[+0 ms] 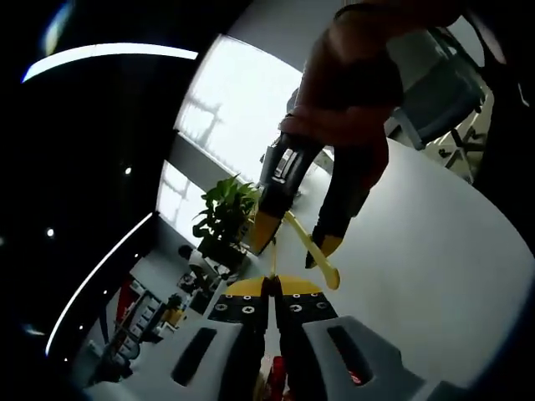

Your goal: Place the target food into the container with the food tongs after gripping and lifting it, then release it inside without dropping or visibly crushing the food.

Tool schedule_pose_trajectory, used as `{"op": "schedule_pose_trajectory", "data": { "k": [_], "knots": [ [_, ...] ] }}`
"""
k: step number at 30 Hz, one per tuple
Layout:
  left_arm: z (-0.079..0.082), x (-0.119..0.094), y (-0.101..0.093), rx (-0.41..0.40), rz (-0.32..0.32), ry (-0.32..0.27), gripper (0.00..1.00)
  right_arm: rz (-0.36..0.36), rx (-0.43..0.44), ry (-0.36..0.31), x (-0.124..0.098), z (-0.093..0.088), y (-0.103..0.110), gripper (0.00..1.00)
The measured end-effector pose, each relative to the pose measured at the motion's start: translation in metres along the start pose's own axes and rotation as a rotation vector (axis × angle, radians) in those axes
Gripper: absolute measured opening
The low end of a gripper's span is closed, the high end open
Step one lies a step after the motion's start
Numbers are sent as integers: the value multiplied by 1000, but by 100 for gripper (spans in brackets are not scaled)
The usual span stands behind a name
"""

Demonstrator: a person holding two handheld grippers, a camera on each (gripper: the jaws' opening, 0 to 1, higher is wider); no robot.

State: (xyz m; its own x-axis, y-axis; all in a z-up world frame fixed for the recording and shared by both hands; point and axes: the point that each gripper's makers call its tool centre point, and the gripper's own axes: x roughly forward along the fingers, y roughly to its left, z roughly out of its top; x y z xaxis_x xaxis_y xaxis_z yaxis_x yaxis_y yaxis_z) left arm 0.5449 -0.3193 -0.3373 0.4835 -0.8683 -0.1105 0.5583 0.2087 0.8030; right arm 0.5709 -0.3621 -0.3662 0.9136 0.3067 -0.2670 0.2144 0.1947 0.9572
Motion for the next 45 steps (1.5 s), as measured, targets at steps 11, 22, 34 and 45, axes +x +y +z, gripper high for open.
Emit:
{"op": "schedule_pose_trajectory", "data": {
  "k": [11, 22, 34, 45],
  "knots": [
    [12, -3, -1, 128, -15, -45, 2, 106, 76, -4, 2, 0, 5, 25],
    [16, -5, 11, 10, 10, -46, 4, 191, 92, -19, 3, 3, 18, 21],
    [6, -18, 18, -488, -4, -88, 17, 236, -128, -54, 0, 13, 31, 21],
    [0, -26, 35, -1376, -128, -263, 30, 372, -354, -86, -11, 17, 68, 21]
  ]
}}
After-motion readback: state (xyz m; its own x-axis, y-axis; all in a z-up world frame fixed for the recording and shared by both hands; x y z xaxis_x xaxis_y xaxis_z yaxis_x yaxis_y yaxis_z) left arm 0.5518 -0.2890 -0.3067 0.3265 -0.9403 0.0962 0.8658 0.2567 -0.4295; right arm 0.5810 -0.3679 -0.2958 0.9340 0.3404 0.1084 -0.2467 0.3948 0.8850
